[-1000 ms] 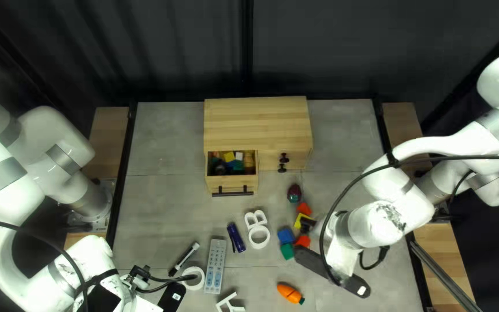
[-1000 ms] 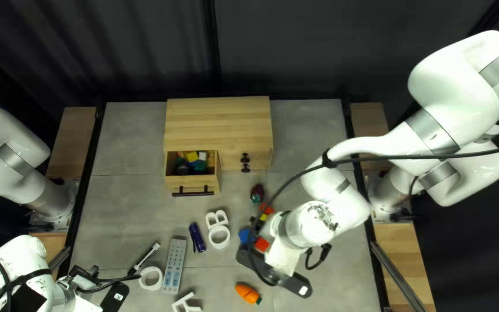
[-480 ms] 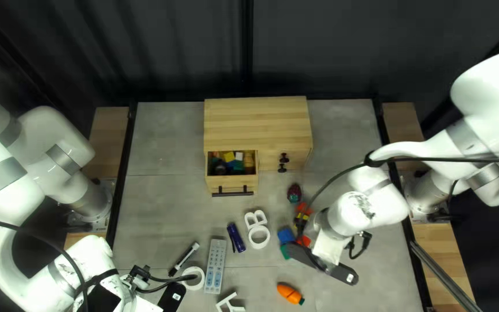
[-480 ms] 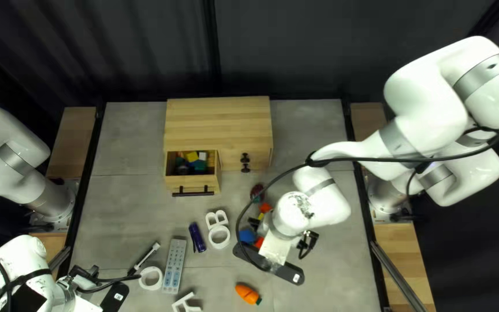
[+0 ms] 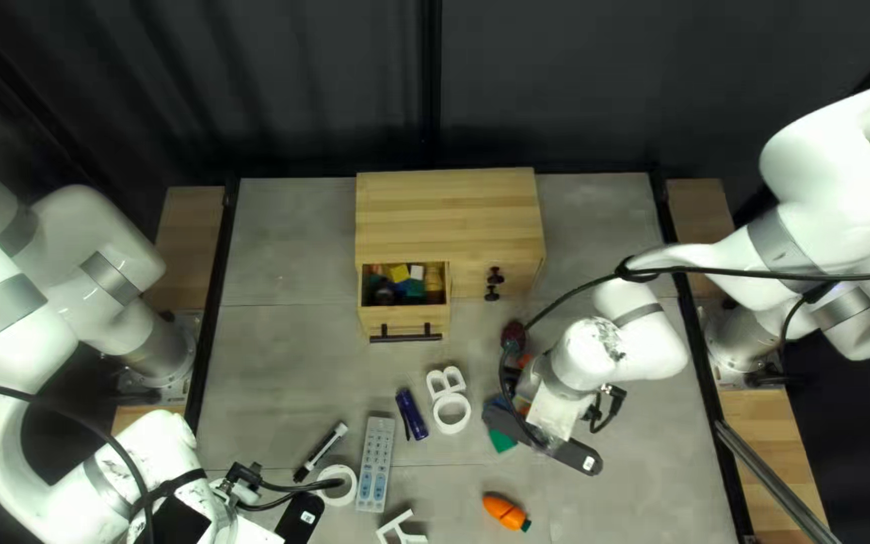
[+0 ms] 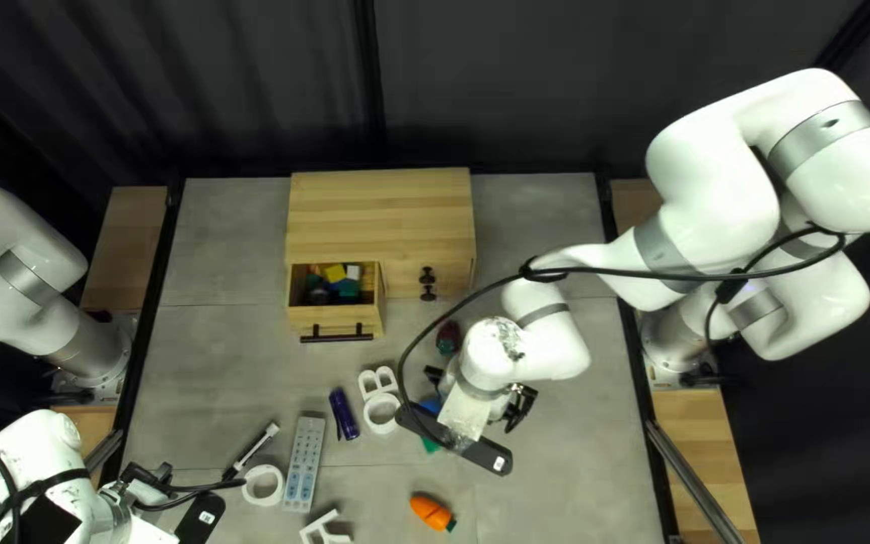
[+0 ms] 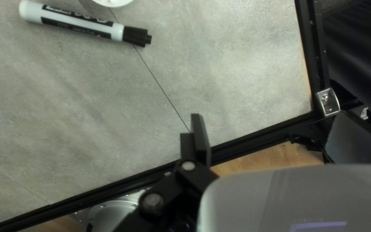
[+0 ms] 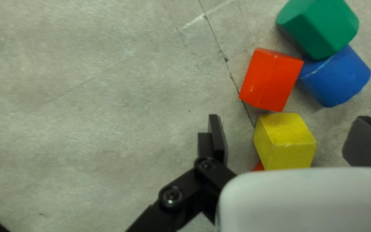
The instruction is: Open drawers and place objects into drawer and close
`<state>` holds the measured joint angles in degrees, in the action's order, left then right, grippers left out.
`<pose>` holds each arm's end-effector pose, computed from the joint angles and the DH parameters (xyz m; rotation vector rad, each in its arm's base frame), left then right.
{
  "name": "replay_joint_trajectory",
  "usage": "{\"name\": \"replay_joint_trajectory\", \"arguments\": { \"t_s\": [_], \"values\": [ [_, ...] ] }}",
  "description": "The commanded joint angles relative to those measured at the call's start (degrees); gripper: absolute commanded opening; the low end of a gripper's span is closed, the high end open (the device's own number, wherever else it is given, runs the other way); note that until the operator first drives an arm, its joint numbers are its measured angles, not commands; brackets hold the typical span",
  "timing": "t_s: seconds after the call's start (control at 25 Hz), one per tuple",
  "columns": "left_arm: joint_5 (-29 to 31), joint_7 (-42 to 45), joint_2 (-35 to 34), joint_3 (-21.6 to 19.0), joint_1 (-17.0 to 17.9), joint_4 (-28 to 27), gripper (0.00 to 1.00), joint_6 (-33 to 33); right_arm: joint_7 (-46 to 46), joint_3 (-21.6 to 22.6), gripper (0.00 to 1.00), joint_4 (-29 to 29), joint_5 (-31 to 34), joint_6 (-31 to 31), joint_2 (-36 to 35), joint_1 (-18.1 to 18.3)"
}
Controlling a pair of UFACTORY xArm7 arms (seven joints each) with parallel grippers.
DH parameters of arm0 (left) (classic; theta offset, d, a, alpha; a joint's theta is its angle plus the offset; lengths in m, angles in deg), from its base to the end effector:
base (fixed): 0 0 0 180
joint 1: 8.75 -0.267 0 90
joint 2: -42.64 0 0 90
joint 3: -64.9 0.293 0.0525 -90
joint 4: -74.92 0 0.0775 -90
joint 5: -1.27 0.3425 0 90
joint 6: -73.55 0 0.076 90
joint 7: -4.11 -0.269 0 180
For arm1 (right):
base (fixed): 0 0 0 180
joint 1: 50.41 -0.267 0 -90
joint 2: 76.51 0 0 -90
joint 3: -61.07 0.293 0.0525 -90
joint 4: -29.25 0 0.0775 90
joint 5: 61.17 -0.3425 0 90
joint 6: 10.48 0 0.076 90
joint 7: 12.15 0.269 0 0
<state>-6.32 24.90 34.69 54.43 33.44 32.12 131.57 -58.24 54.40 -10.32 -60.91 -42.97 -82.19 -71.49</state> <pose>0.2066 -0.3051 0.1312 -3.0346 0.7353 0.2376 0.4067 0.1017 0.0455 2.6926 1.5784 0.0317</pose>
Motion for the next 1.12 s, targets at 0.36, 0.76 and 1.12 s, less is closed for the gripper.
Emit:
{"name": "replay_joint_trajectory", "arguments": {
  "t_s": [0.36,0.76,1.12],
  "values": [
    [0.0,0.0,0.0,0.0,0.0,0.0,1.0,0.0,2.5,-1.4,0.96,-5.4,-0.2,-5.6,-5.5,1.1],
    [0.0,0.0,0.0,0.0,0.0,0.0,1.0,0.0,7.4,-1.7,0.03,-7.9,0.9,-11.2,-5.0,0.1],
    [0.0,0.0,0.0,0.0,0.0,0.0,1.0,0.0,14.2,-1.2,0.04,-11.2,4.5,-20.6,1.8,-1.5]
  ]
}}
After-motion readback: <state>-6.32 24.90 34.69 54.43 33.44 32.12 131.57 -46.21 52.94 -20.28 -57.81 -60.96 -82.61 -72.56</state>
